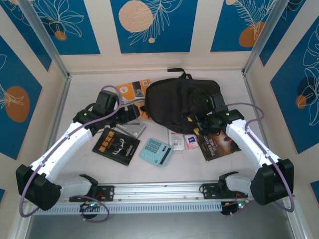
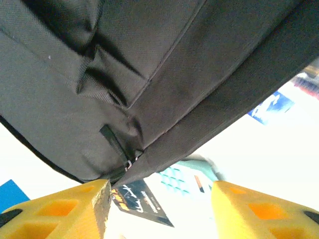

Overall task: Pack the student bag
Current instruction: Place the student bag at the top-center of the table, then unzip the student bag at the top-center of the table.

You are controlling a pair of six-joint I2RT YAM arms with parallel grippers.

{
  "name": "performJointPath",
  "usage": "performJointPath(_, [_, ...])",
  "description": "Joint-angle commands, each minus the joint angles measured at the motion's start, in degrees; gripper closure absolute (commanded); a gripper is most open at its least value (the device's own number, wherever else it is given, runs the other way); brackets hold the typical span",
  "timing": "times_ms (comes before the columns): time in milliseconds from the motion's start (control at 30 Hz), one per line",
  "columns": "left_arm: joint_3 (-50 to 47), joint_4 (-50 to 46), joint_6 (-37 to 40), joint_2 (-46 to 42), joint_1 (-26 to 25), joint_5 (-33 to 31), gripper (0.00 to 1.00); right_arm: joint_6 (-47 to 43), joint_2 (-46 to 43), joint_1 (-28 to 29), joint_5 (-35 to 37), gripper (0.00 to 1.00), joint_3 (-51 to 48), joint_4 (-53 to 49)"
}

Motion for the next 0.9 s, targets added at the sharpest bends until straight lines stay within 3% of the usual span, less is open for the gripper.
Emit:
performJointPath(0, [3.7, -2.3, -1.8, 1.6, -2.4, -1.8, 0.08, 10.7, 0.7, 1.9, 0.9, 0.40, -1.8, 4.3])
performJointPath(167, [6.8, -3.2, -3.2, 4.0, -5.5, -2.9, 0.08, 13.4, 2.7, 1.7, 2.6, 0.38, -3.9, 7.0])
performJointPath(333, [9.6, -3.8, -3.9, 6.5, -9.2, -4.6, 0.09, 15.3, 0.8, 1.7, 5.4, 0.43, -10.0, 13.1])
performJointPath(400, [10.5, -3.7, -4.3, 7.8, -10.5, -4.9, 0.09, 15.0, 1.5, 0.8, 3.3, 0.52, -12.8, 18.9])
performJointPath(533, [12.6, -3.1, -4.7, 11.0, -12.9, -5.0, 0.09, 10.7, 1.6, -0.1, 1.6, 0.87, -19.6, 32.4])
performJointPath(633, [14.8, -3.5, -4.7, 13.6, -14.5, -5.3, 0.10, 8.5, -0.1, -0.1, 2.4, 0.98, -24.6, 39.7])
performJointPath(867, [19.2, -2.7, -5.2, 21.2, -17.5, -2.9, 0.15, 6.7, -4.4, 0.8, 5.8, 1.00, -33.5, 54.8])
